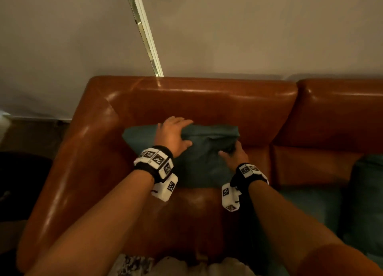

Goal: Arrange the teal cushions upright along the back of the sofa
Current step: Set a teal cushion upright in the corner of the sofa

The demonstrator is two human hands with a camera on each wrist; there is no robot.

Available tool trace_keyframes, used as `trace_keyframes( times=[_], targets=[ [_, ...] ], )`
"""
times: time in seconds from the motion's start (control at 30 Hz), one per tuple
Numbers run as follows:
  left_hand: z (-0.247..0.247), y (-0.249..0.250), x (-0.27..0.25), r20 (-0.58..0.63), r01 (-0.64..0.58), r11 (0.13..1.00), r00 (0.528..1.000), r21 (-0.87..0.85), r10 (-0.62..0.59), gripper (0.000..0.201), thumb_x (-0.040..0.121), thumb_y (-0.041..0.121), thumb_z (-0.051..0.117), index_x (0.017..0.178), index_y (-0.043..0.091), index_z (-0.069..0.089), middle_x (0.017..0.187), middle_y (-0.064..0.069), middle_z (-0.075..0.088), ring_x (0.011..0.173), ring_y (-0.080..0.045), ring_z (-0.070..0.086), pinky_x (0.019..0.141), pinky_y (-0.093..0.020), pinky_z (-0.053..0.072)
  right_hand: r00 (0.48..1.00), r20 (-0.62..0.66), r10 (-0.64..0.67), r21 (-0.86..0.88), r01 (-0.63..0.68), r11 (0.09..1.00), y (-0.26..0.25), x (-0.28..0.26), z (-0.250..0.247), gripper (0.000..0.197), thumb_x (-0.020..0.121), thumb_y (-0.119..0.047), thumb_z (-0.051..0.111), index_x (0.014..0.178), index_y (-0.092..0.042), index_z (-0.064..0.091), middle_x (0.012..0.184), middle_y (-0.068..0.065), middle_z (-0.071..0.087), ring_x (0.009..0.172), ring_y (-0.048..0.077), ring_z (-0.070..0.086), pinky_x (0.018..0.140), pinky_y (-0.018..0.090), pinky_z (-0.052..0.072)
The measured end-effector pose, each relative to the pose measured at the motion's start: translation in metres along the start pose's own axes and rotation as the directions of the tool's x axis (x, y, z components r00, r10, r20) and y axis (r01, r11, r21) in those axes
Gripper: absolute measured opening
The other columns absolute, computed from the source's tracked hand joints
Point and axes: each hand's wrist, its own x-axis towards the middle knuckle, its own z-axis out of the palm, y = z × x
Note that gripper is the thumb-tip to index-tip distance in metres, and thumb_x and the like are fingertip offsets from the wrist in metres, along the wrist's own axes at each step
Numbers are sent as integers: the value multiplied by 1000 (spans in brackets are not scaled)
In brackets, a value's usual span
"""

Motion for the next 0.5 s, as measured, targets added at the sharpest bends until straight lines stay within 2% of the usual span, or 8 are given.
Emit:
trace_keyframes(
  times=[0.07,0.1,0.2,0.27,0.33,0.37,0.43,0.5],
  targets=[
    [17,-39,-3,-42,174,979,983,-103,-179,87,65,34,84,141,26,45,147,-9,46,140,-29,35,116,-44,28,999,27,-24,5,24,1000,12,17,-2,84,77,-20,77,146,-19,29,145,10,47,131,31,47,107,41,40],
    [24,-57,-6,-43,280,944,956,-173,-292,95,60,34,87,143,24,42,147,-11,44,139,-31,34,116,-40,28,999,23,-45,26,44,999,17,24,-3,89,72,-21,81,145,-22,29,144,9,47,130,29,47,107,45,40],
    [47,-101,-12,40,540,718,810,-439,-585,113,54,25,91,149,21,30,151,-15,38,140,-33,35,114,-40,31,998,-25,-60,36,61,997,35,40,-4,109,54,-30,91,143,-25,28,145,8,45,128,26,48,103,54,44],
    [62,-118,-12,160,585,568,765,-579,-624,117,56,17,91,151,19,23,154,-13,35,140,-30,37,112,-37,35,998,-54,31,-6,-31,999,44,43,-3,135,46,-41,92,151,-27,8,156,11,27,141,31,32,110,58,34],
    [79,-131,-5,246,584,466,760,-665,-602,114,61,5,87,152,16,20,154,-10,36,140,-28,38,107,-33,36,990,-5,139,-78,-139,987,63,49,7,148,47,-39,93,151,-22,-10,161,11,8,147,33,14,114,53,25],
    [83,-135,-2,259,576,435,760,-692,-596,115,60,1,87,152,17,20,153,-9,37,140,-28,38,107,-34,37,989,37,146,-85,-142,986,71,48,10,156,41,-43,94,151,-22,-14,161,10,6,148,32,13,114,51,25],
    [96,-145,9,297,578,372,753,-726,-588,125,52,1,90,151,28,17,152,-5,40,137,-29,41,108,-50,40,983,114,141,-40,-138,990,88,56,20,163,30,-46,95,149,-29,-15,162,6,10,147,30,19,114,50,29],
    [105,-156,17,362,621,296,711,-726,-603,133,49,4,91,148,41,11,151,0,40,135,-32,42,98,-65,43,977,156,143,4,-145,989,97,64,27,156,38,-31,96,148,-31,-14,161,4,12,145,29,23,112,51,33]
  ],
)
